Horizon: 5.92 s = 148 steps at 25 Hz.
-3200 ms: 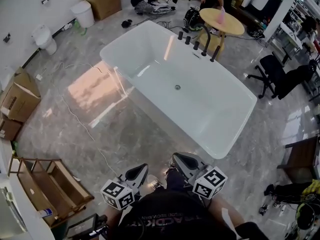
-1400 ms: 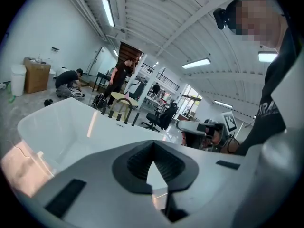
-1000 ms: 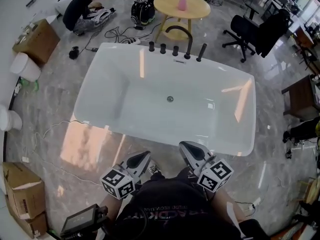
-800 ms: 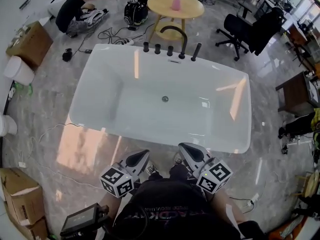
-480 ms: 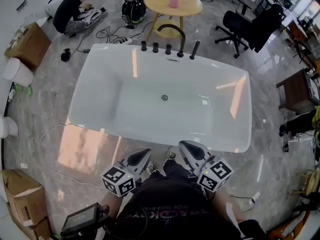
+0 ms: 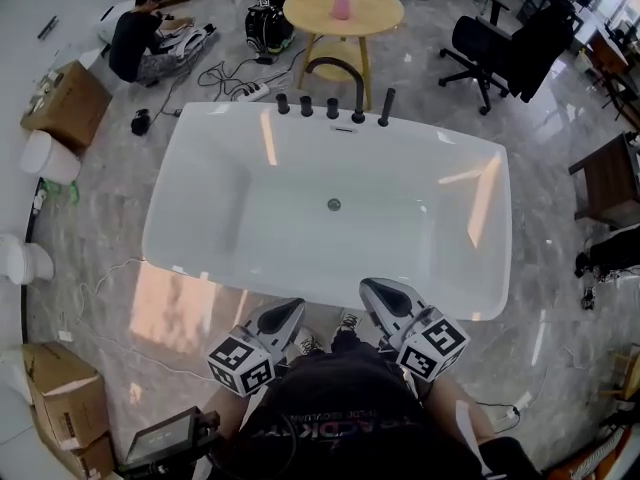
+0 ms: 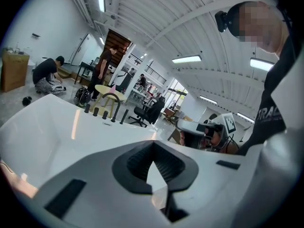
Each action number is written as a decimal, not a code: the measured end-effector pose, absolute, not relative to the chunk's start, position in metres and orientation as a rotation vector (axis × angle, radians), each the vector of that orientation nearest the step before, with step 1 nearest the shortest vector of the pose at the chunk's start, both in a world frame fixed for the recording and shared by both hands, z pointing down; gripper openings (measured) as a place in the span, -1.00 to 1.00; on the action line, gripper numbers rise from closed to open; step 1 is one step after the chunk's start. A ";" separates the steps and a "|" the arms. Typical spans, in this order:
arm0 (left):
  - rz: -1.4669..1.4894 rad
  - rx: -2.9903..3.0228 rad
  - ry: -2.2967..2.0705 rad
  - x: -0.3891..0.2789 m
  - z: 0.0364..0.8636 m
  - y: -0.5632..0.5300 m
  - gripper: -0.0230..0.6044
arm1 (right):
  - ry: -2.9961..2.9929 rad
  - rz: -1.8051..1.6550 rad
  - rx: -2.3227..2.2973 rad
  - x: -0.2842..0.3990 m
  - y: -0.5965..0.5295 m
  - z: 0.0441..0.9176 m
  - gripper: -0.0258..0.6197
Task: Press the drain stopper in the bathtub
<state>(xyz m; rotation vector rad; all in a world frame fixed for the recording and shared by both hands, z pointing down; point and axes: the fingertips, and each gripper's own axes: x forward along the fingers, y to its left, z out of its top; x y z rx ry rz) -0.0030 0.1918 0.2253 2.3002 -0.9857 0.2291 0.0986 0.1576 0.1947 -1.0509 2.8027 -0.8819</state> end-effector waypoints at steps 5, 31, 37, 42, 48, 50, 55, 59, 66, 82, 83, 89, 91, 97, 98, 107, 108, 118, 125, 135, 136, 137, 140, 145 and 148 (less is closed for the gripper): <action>0.320 2.318 -1.009 0.012 0.232 0.172 -0.92 | 2.807 -0.873 -1.044 0.115 0.136 0.205 -0.88; 0.525 2.270 -0.840 -0.065 0.301 0.093 -0.92 | 2.889 -0.760 -1.509 0.072 0.064 0.272 -0.88; 0.526 2.234 -0.799 -0.076 0.326 0.087 -0.92 | 2.871 -0.786 -1.552 0.062 0.041 0.288 -0.88; 0.505 2.214 -0.774 -0.069 0.346 0.083 -0.92 | 2.872 -0.849 -1.558 0.062 0.021 0.319 -0.88; 0.495 2.198 -0.780 -0.067 0.369 0.083 -0.92 | 2.908 -0.957 -1.551 0.063 -0.003 0.372 -0.88; 0.514 2.206 -0.796 -0.069 0.380 0.083 -0.92 | 2.926 -0.990 -1.547 0.063 -0.014 0.394 -0.88; 0.599 2.260 -0.837 -0.081 0.408 0.082 -0.92 | 3.054 -1.001 -1.556 0.058 -0.049 0.464 -0.88; 0.573 2.236 -0.866 -0.094 0.431 0.075 -0.92 | 3.166 -1.022 -1.583 0.051 -0.076 0.528 -0.88; 0.460 2.209 -0.885 -0.094 0.458 0.062 -0.92 | 3.298 -1.135 -1.591 0.044 -0.106 0.630 -0.88; 0.516 2.356 -0.751 -0.065 0.533 0.033 -0.92 | 3.547 -1.188 -1.628 0.057 -0.158 0.830 -0.87; 0.525 2.355 -0.745 -0.062 0.538 0.032 -0.92 | 3.554 -1.193 -1.631 0.059 -0.160 0.840 -0.87; 0.538 2.317 -0.722 -0.058 0.561 0.031 -0.92 | 3.662 -1.218 -1.589 0.061 -0.164 0.901 -0.87; 0.536 2.300 -0.723 -0.057 0.569 0.032 -0.92 | 3.752 -1.157 -1.543 0.060 -0.167 0.918 -0.87; 0.567 2.253 -0.722 -0.058 0.589 0.042 -0.92 | 3.824 -1.113 -1.476 0.052 -0.173 0.944 -0.87; 0.567 2.247 -0.725 -0.058 0.591 0.043 -0.92 | 3.837 -1.101 -1.474 0.053 -0.175 0.948 -0.87; 0.589 2.224 -0.717 -0.052 0.608 0.041 -0.92 | 3.853 -1.085 -1.443 0.050 -0.188 0.966 -0.86; 0.590 2.222 -0.714 -0.052 0.609 0.041 -0.92 | 3.859 -1.086 -1.440 0.050 -0.188 0.968 -0.86; 0.549 2.176 -0.691 -0.050 0.608 0.038 -0.92 | 3.946 -1.182 -1.417 0.051 -0.186 0.991 -0.87; 0.537 2.174 -0.685 -0.048 0.605 0.037 -0.92 | 3.973 -1.242 -1.332 0.051 -0.187 0.991 -0.87; 0.510 2.194 -0.701 -0.044 0.602 0.035 -0.92 | 3.990 -1.234 -1.345 0.051 -0.186 0.995 -0.87; 0.522 2.198 -0.691 -0.045 0.602 0.036 -0.92 | 3.970 -1.259 -1.359 0.052 -0.187 0.995 -0.87; 0.520 2.203 -0.693 -0.045 0.602 0.035 -0.92 | 3.967 -1.265 -1.358 0.052 -0.187 0.995 -0.87; 0.453 2.215 -0.761 -0.044 0.597 0.027 -0.92 | 3.974 -1.249 -1.357 0.050 -0.187 0.994 -0.87; 0.447 2.228 -0.776 -0.044 0.596 0.023 -0.92 | 3.927 -1.279 -1.434 0.052 -0.186 0.995 -0.87; 0.465 2.227 -0.770 -0.044 0.597 0.026 -0.92 | 3.929 -1.285 -1.431 0.052 -0.187 0.995 -0.87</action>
